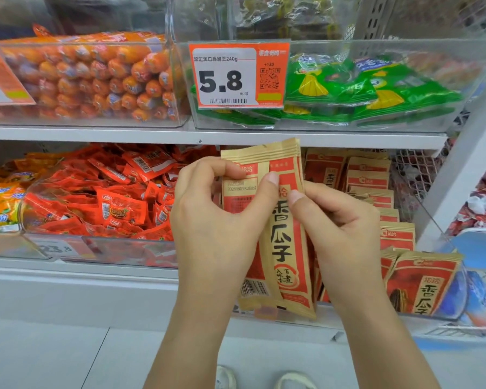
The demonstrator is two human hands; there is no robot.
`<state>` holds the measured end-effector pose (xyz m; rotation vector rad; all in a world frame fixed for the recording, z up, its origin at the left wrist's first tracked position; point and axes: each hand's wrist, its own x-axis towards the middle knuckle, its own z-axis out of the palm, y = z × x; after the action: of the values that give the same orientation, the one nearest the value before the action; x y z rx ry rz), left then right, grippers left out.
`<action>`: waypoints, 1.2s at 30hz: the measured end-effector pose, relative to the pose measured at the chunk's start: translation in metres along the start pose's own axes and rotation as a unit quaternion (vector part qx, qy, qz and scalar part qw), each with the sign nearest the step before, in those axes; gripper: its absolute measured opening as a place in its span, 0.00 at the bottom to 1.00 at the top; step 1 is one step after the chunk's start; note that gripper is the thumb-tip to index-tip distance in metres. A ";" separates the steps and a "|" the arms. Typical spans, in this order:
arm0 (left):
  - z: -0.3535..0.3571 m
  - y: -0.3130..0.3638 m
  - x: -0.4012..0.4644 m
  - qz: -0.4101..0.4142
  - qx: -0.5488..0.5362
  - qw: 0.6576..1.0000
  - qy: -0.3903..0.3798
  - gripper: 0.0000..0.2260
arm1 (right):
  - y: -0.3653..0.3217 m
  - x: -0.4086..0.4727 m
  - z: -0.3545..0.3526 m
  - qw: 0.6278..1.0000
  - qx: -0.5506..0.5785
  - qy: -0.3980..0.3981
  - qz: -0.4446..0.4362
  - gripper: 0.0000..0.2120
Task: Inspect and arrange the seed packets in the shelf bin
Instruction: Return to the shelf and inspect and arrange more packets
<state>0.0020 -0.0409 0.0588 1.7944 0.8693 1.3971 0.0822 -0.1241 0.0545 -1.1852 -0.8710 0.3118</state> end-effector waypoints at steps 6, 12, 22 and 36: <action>0.002 0.002 -0.003 0.019 -0.012 0.999 0.024 0.10 | 0.000 0.001 -0.002 1.000 -0.003 -0.008 -0.007 0.12; 0.003 0.002 -0.002 0.001 -0.053 0.998 0.015 0.05 | 0.000 0.001 -0.004 1.000 -0.010 -0.010 -0.005 0.11; 0.004 -0.002 -0.001 -0.026 -0.094 0.995 -0.017 0.05 | -0.001 0.001 -0.003 1.000 -0.003 0.004 0.007 0.10; -0.010 -0.003 -0.004 -0.154 -0.159 0.885 -0.409 0.14 | 0.002 0.014 -0.030 0.934 0.136 0.326 0.049 0.11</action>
<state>-0.0091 -0.0420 0.0561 1.6589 0.4017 0.4431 0.1137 -0.1353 0.0553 -0.9794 -0.1785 0.0972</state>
